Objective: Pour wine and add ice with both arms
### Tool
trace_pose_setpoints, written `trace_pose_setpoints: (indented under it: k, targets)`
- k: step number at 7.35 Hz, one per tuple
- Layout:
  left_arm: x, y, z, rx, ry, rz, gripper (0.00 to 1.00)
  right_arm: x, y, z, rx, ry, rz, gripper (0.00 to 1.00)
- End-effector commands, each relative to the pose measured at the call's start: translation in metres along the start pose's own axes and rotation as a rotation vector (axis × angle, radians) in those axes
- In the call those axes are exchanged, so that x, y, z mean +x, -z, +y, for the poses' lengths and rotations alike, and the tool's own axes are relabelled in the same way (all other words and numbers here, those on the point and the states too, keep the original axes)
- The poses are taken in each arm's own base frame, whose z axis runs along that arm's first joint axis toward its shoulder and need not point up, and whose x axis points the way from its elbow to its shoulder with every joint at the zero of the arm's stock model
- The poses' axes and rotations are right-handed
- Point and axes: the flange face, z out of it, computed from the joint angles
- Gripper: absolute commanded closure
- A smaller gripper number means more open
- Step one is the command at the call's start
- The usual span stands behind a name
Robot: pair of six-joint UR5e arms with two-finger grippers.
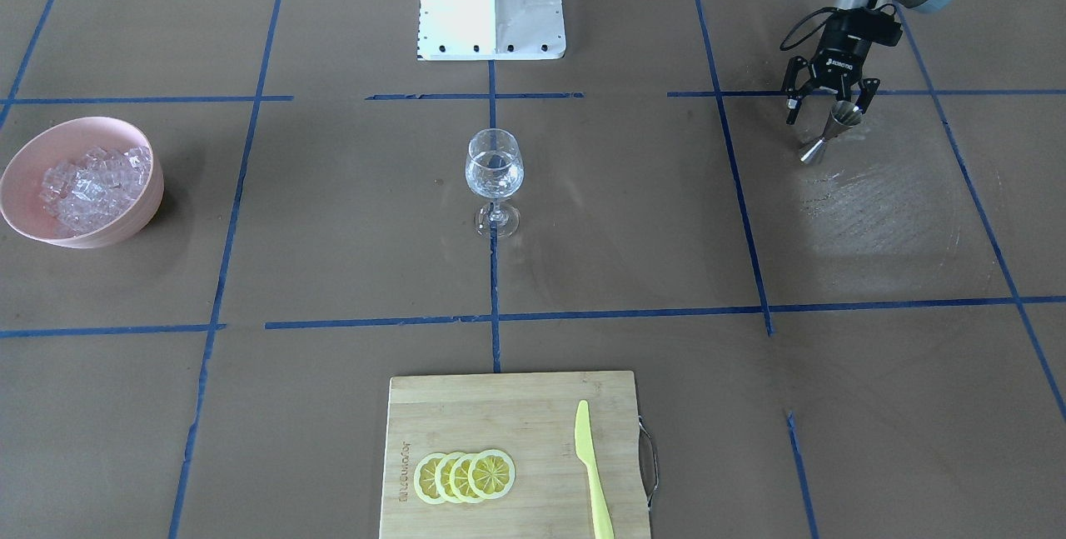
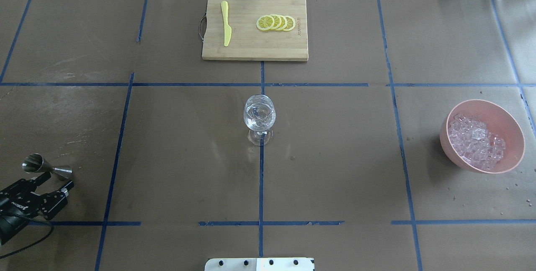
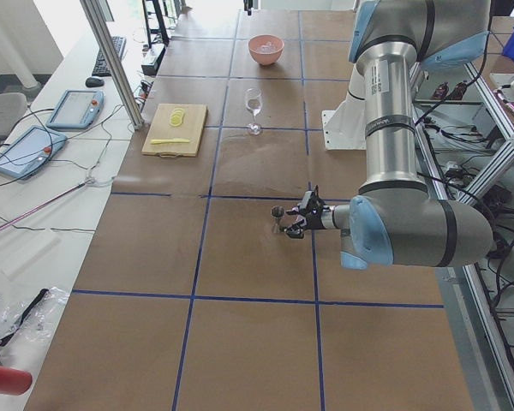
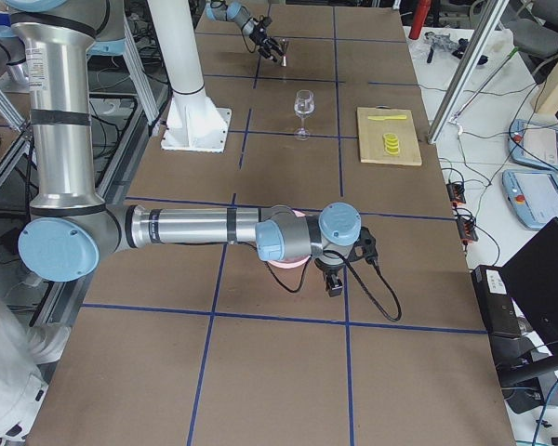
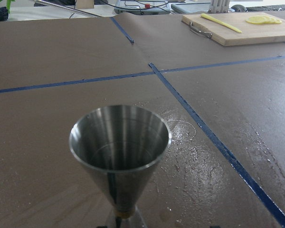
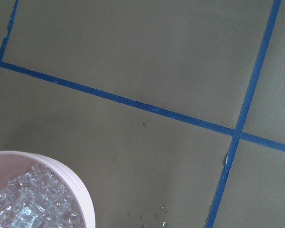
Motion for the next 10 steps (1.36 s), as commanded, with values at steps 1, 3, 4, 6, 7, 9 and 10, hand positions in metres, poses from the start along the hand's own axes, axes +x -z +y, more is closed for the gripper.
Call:
trace_pose_setpoints:
  k: [1,3,4,6,7,9,10]
  targets:
    - [-0.002,0.005,-0.003,-0.025,-0.012,0.012,0.24,-0.002,0.001,0.000,0.002,0.003,0.000,0.00]
    - [-0.015,0.017,-0.009,-0.076,-0.060,0.023,0.25,-0.001,0.001,0.000,0.002,0.005,0.003,0.00]
    - [-0.021,0.022,-0.011,-0.101,-0.095,0.029,0.26,-0.002,0.001,0.000,0.003,0.006,0.002,0.00]
    - [-0.037,0.032,-0.015,-0.141,-0.184,0.030,0.26,-0.002,0.002,0.000,0.004,0.007,0.002,0.00]
    - [-0.049,0.036,-0.019,-0.163,-0.222,0.021,0.27,-0.002,0.002,0.000,0.004,0.007,0.003,0.00]
    - [-0.071,0.039,-0.027,-0.181,-0.257,-0.009,0.27,-0.003,0.002,0.000,0.005,0.009,0.002,0.00]
    - [-0.079,0.039,-0.029,-0.181,-0.264,-0.024,0.27,-0.003,0.002,0.000,0.005,0.009,0.002,0.00]
